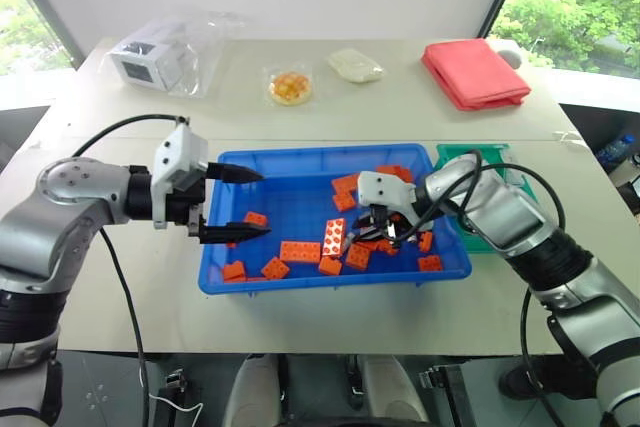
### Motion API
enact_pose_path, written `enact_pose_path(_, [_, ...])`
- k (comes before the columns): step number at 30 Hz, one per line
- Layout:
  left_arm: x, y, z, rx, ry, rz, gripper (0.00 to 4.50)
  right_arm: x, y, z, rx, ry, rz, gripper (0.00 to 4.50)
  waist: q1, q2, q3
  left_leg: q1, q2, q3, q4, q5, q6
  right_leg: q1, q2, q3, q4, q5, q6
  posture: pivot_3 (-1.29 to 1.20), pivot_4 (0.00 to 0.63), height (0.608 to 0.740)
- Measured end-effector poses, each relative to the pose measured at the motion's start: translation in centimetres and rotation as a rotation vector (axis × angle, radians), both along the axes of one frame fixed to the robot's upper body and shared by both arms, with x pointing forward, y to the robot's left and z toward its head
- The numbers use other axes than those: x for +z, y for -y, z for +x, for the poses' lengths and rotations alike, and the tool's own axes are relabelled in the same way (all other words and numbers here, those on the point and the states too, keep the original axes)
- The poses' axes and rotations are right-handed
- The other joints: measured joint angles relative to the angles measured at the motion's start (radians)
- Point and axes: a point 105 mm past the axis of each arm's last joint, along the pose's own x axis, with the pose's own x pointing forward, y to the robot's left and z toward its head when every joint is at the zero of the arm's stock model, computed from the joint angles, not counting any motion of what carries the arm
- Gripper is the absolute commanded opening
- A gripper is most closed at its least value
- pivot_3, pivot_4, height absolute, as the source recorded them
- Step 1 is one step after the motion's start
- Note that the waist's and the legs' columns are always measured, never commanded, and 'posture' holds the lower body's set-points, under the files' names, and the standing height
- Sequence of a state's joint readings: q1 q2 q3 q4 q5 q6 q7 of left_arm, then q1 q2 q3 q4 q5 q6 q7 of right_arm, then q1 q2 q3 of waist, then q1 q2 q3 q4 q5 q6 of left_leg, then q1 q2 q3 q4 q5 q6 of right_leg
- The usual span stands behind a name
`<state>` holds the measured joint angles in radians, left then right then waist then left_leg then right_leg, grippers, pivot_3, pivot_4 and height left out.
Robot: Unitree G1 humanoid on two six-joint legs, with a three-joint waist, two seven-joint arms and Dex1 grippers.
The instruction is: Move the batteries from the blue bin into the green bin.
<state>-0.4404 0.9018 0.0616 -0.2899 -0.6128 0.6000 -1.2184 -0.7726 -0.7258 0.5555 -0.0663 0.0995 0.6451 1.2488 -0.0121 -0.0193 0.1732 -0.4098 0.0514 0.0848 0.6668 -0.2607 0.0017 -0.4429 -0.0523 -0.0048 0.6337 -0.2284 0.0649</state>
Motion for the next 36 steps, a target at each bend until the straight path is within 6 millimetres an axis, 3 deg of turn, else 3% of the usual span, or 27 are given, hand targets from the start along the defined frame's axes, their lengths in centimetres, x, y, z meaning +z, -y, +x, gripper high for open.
enact_pose_path(14, [0.5,0.1,0.4,0.003,0.022,-0.003,4.50,-1.6,-1.4,-0.3,0.157,0.035,-0.055,1.04,-0.001,0.000,0.000,0.001,0.000,0.000,0.000,0.000,0.000,0.001,0.000,0.000,0.000,0.000,0.000,0.00,0.150,0.734])
enact_pose_path(18, [0.5,0.1,0.5,0.007,0.023,-0.003,4.50,-1.7,-1.7,-0.2,0.175,0.043,-0.050,0.05,-0.001,-0.001,-0.001,0.002,0.000,0.000,0.000,0.000,0.000,0.001,0.001,0.000,0.001,0.000,0.000,0.00,0.150,0.734])
enact_pose_path(23, [0.3,0.0,0.5,0.020,0.018,-0.005,4.50,-1.4,-1.1,-0.1,0.097,0.000,-0.018,0.05,0.000,-0.001,-0.001,0.001,0.000,0.000,0.000,0.000,0.000,0.001,0.001,0.000,0.001,0.000,0.000,0.00,0.150,0.734])
enact_pose_path(25, [0.0,0.0,0.5,0.026,0.008,-0.006,4.50,-0.4,-0.1,0.0,0.024,-0.019,0.016,0.05,0.003,0.000,0.000,0.001,0.000,0.000,0.000,0.000,0.000,0.000,0.000,0.000,0.001,0.000,0.000,0.00,0.150,0.734])
enact_pose_path(28, [-0.2,0.1,0.5,0.022,0.007,-0.016,4.50,4.0,2.6,1.0,-0.141,0.010,0.111,0.05,0.006,0.000,0.000,0.000,0.000,0.000,0.000,0.000,0.000,0.000,-0.001,0.000,0.000,0.000,0.000,0.00,0.150,0.734])
enact_pose_path(32, [-0.4,0.2,0.9,0.019,0.005,-0.039,4.50,10.2,8.9,1.9,-0.414,0.135,0.191,0.05,0.009,-0.001,0.000,0.000,0.000,0.000,0.000,0.000,0.000,0.001,-0.001,-0.001,-0.001,0.000,-0.001,0.00,0.150,0.734])
enact_pose_path(34, [-0.6,0.4,1.2,0.010,0.001,-0.037,4.50,11.3,12.2,1.6,-0.548,0.159,0.195,0.05,0.011,-0.001,0.000,0.000,0.000,0.000,-0.001,0.000,0.000,0.001,-0.001,0.000,-0.001,0.000,-0.001,0.00,0.150,0.734])
enact_pose_path(36, [-0.7,0.5,1.4,-0.001,0.000,-0.038,4.50,11.2,14.2,1.2,-0.635,0.152,0.197,0.05,0.006,-0.001,0.000,0.000,0.000,0.001,-0.001,0.000,0.000,0.000,-0.001,0.000,-0.001,0.000,-0.001,0.00,0.150,0.734])
